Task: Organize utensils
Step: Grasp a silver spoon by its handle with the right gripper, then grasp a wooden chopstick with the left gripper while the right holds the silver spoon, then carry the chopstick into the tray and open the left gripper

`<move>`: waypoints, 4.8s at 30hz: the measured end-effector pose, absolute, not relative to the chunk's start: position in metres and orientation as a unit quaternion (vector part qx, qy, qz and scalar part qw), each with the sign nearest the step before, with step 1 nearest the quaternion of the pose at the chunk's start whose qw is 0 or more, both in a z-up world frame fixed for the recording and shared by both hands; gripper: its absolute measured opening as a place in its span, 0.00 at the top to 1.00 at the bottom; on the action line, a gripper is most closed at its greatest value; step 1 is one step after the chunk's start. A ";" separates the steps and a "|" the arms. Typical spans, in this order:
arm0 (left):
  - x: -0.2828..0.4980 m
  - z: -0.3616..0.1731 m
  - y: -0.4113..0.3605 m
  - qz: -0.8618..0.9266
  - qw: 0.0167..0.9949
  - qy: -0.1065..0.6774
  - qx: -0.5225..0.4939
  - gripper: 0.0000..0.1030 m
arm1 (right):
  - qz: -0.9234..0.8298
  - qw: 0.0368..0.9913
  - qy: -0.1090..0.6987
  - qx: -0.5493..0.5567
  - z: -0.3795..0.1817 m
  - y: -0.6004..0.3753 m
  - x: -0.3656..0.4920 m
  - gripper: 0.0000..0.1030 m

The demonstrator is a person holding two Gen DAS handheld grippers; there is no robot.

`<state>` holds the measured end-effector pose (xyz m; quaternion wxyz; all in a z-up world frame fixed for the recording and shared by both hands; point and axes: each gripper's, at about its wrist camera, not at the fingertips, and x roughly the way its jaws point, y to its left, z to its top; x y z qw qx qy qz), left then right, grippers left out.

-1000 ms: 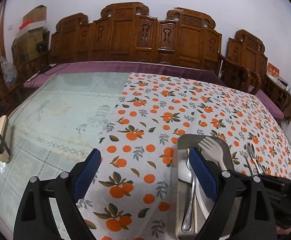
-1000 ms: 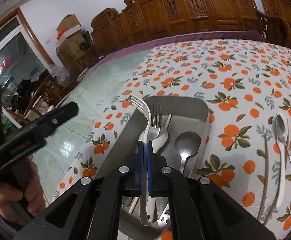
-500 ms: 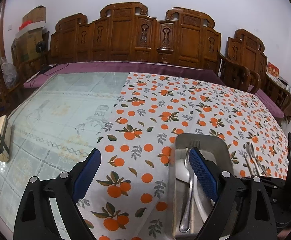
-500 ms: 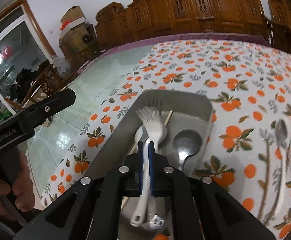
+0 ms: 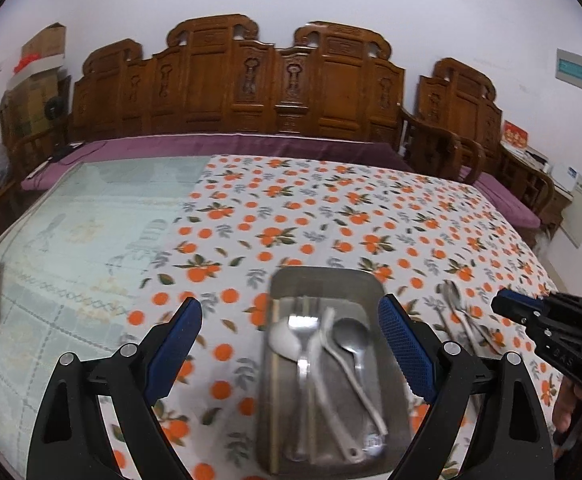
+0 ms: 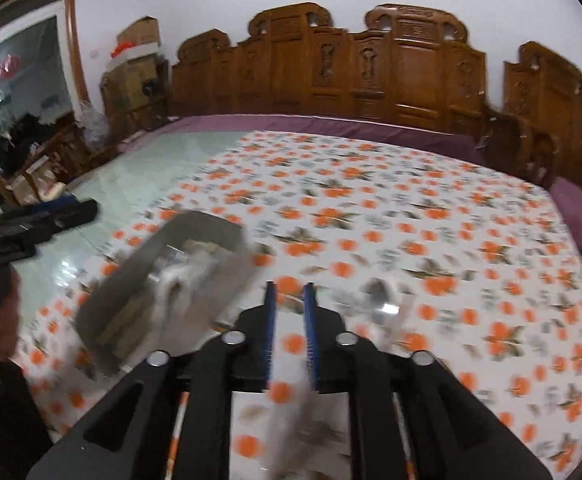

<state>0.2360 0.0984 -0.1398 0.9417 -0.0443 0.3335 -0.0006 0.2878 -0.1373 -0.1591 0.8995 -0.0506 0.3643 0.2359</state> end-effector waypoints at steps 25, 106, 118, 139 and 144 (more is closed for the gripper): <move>0.228 -0.168 0.001 -0.073 0.928 0.364 0.018 0.16 | 0.213 0.860 0.456 -0.083 -0.246 -0.180 0.344 0.78; 0.243 -0.243 -0.081 -0.141 0.884 0.443 0.057 1.00 | 0.218 0.850 0.470 -0.096 -0.251 -0.208 0.330 0.95; 0.246 -0.240 -0.081 -0.136 0.882 0.448 0.053 0.99 | 0.216 0.851 0.469 -0.098 -0.250 -0.207 0.330 0.95; 0.255 -0.233 -0.074 -0.131 0.887 0.439 0.046 0.96 | 0.216 0.855 0.460 -0.105 -0.244 -0.201 0.327 0.95; 0.242 -0.213 -0.065 -0.132 0.898 0.417 0.046 0.96 | 0.213 0.861 0.453 -0.093 -0.234 -0.202 0.320 0.95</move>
